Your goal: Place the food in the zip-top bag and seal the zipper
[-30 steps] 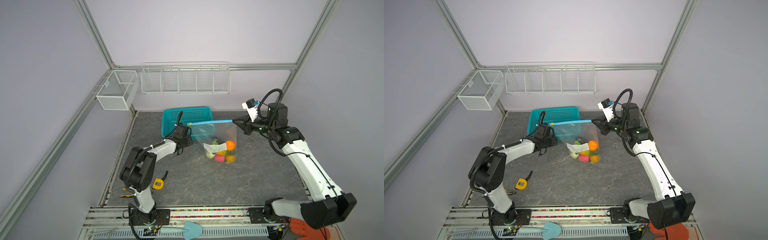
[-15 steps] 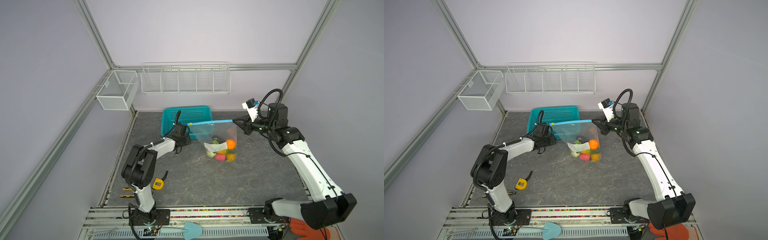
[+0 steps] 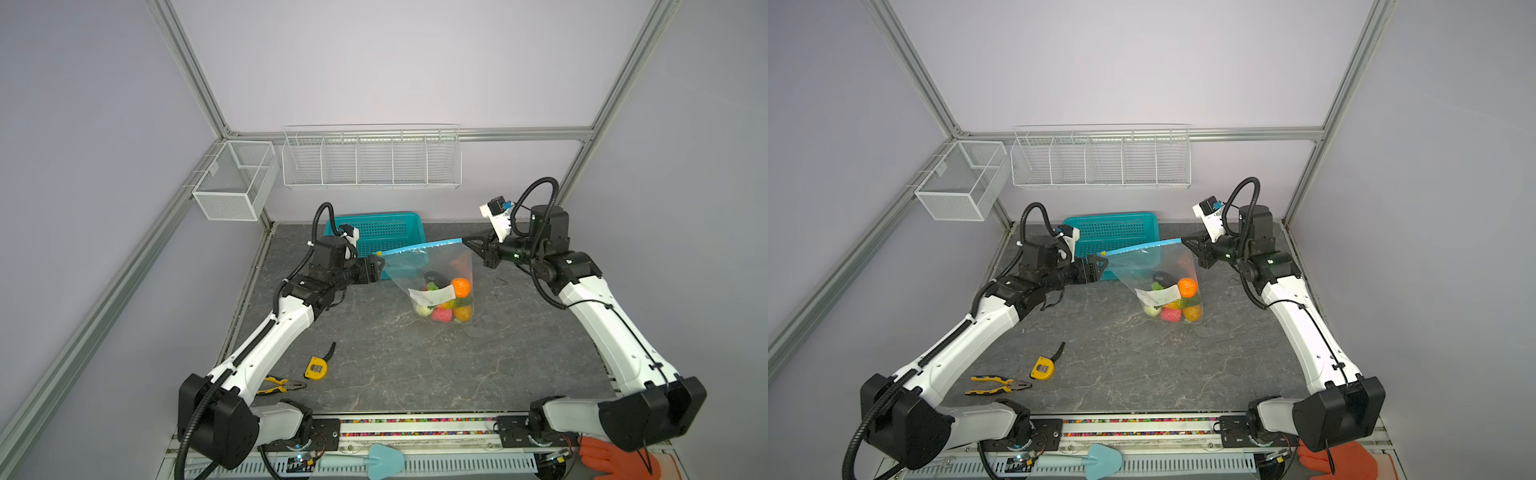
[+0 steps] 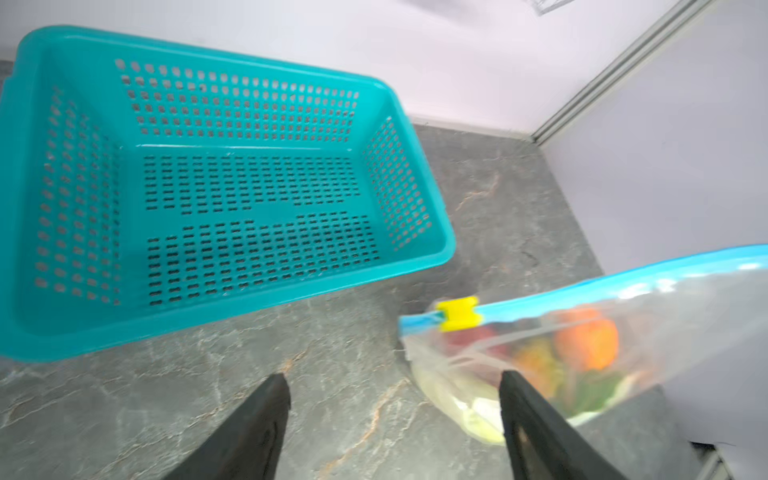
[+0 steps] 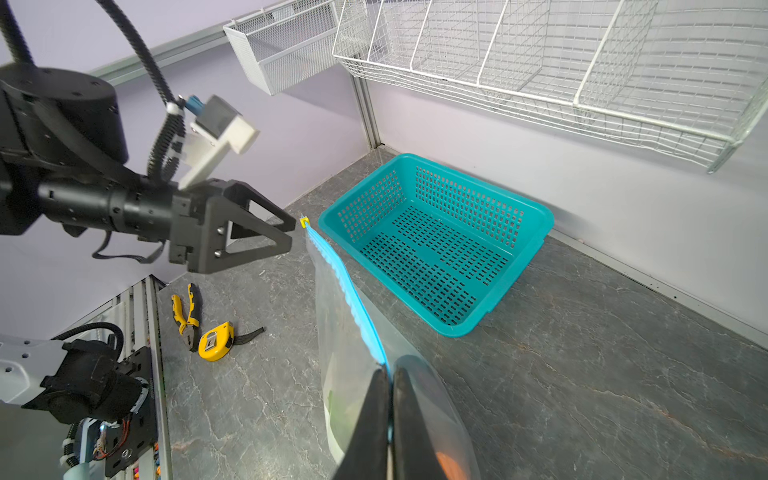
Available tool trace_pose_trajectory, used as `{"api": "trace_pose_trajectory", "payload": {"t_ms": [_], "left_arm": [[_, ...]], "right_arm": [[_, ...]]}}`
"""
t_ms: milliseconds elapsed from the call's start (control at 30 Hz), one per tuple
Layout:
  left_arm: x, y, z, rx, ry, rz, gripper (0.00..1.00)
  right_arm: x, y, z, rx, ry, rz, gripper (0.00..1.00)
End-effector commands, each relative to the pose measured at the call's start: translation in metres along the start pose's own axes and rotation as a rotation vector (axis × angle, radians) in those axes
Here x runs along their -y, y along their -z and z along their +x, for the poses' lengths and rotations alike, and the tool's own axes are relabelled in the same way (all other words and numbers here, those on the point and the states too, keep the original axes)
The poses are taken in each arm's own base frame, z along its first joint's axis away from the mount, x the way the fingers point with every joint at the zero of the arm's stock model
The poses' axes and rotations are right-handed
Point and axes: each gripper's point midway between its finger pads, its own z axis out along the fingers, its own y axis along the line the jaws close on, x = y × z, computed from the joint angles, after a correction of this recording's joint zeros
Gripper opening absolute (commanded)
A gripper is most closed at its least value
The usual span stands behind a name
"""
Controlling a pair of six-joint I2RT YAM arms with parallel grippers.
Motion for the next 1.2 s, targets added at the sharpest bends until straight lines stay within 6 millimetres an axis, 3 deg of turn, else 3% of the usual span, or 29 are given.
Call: {"api": "trace_pose_trajectory", "payload": {"t_ms": [0, 100, 233, 400, 600, 767, 1033, 1167], "left_arm": [[0.025, 0.016, -0.013, -0.007, -0.066, 0.127, 0.84], [0.035, 0.012, -0.021, -0.001, -0.057, 0.22, 0.85], [0.041, 0.0, -0.012, -0.025, -0.056, 0.294, 0.85], [0.03, 0.0, -0.005, -0.01, -0.051, 0.27, 0.84], [0.024, -0.006, -0.014, -0.004, -0.064, 0.227, 0.82], [0.006, -0.013, -0.02, 0.061, 0.015, 0.225, 0.81], [0.013, -0.034, -0.018, 0.035, 0.092, 0.343, 0.8], [0.013, -0.036, -0.016, 0.03, 0.113, 0.354, 0.73]], "right_arm": [[-0.007, -0.004, -0.005, 0.018, 0.031, -0.049, 0.07], [-0.009, -0.005, -0.006, 0.022, 0.032, -0.063, 0.07], [-0.011, -0.004, -0.005, 0.018, 0.038, -0.067, 0.07], [-0.013, -0.003, -0.007, 0.021, 0.042, -0.075, 0.07], [-0.013, -0.004, -0.006, 0.019, 0.04, -0.082, 0.07], [-0.014, -0.003, -0.005, 0.021, 0.041, -0.082, 0.07], [-0.015, -0.003, -0.006, 0.023, 0.041, -0.088, 0.07], [-0.015, -0.003, -0.005, 0.019, 0.04, -0.09, 0.07]]}}
